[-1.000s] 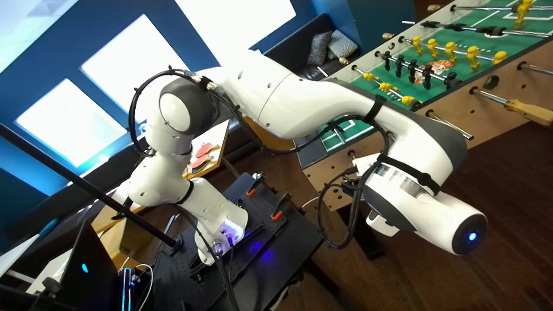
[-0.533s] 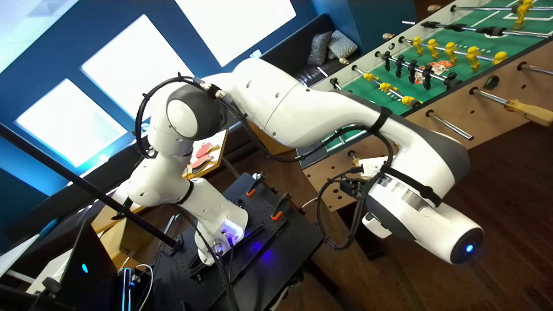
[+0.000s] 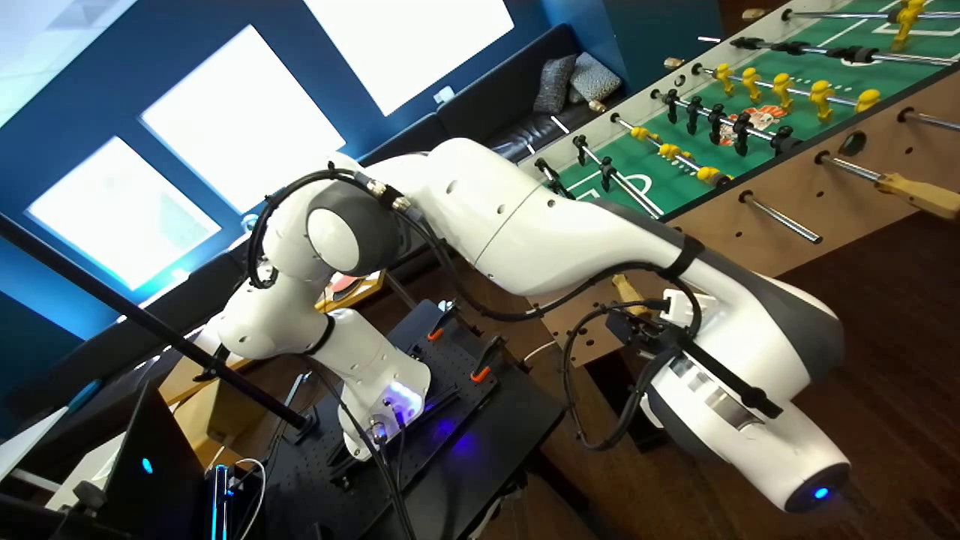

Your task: Twist the first foosball stick from the left

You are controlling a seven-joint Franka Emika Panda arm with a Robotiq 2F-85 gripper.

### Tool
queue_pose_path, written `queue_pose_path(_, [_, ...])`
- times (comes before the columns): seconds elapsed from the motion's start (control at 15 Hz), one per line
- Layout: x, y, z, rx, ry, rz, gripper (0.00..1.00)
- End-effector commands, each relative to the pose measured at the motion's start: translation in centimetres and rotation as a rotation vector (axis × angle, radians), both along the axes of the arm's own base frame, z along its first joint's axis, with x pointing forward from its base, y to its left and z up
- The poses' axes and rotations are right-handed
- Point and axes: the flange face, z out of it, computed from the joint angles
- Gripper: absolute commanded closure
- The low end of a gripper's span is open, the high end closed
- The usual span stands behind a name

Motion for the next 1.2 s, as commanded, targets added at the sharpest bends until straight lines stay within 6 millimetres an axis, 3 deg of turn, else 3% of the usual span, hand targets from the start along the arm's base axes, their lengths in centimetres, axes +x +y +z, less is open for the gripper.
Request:
queue_pose_path(0.0, [0.6,-0.6,-0.9,0.081,0.051,-0.034,0.00])
queue_pose_path(0.73, [2.4,0.9,-5.7,0.215,0.167,-0.069,0.00])
queue_pose_path(1.13, [2.7,1.1,-6.7,0.242,0.185,-0.062,0.00])
